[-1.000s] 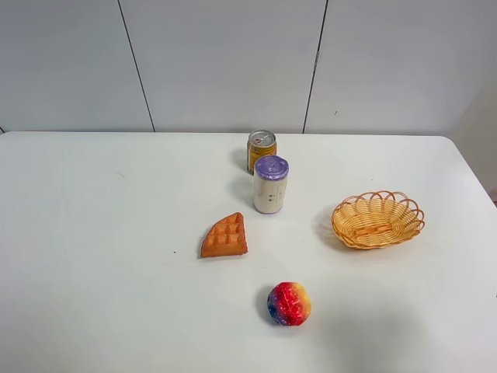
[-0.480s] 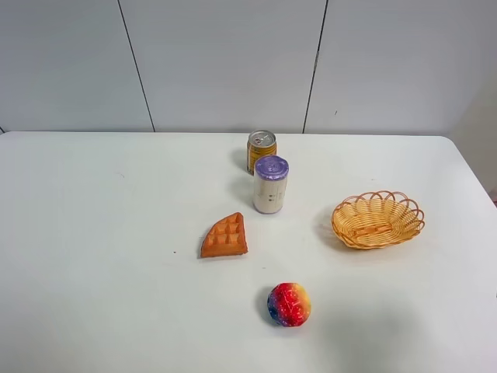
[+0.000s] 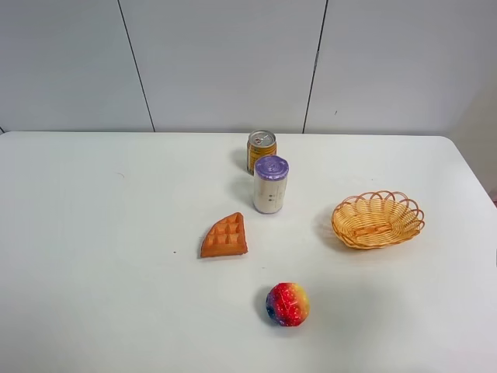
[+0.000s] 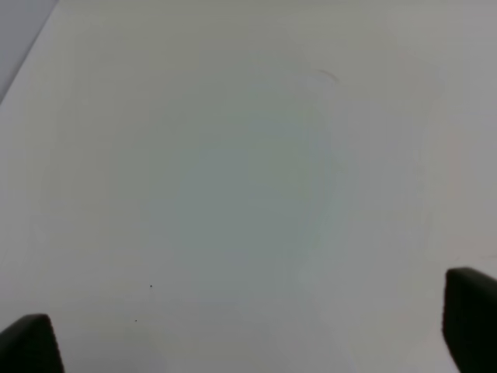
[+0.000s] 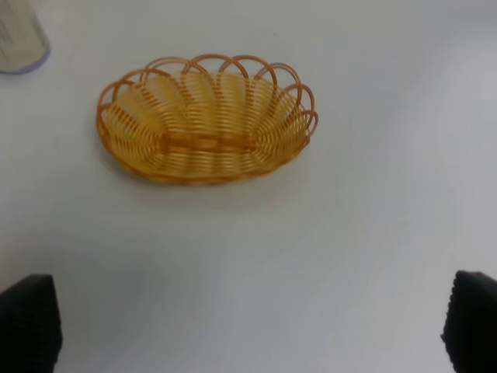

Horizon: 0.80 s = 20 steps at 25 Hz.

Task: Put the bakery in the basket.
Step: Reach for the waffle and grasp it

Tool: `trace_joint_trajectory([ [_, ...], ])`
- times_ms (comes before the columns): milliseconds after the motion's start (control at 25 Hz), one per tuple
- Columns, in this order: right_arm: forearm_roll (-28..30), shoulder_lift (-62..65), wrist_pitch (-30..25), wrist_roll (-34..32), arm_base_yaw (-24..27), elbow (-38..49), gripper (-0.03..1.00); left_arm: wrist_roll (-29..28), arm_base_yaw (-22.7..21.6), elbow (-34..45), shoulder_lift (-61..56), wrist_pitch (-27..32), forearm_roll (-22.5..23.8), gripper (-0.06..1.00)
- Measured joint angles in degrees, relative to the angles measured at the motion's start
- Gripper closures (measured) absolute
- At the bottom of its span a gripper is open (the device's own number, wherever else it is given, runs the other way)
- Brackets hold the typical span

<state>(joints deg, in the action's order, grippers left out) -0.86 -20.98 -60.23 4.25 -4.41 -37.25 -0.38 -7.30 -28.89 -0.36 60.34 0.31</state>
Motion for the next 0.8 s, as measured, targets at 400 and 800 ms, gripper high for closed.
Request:
trace_joint_trajectory([
  [400,-9.45,-40.95,2.9,4.61,-16.98,-21.85,-0.02,0.0,0.0,0.0,0.0,0.0,-0.31,-0.05],
  [800,-7.3,-70.84,2.96,-2.18,-37.92,-39.31,-0.02,0.0,0.0,0.0,0.0,0.0,0.0,-0.05],
])
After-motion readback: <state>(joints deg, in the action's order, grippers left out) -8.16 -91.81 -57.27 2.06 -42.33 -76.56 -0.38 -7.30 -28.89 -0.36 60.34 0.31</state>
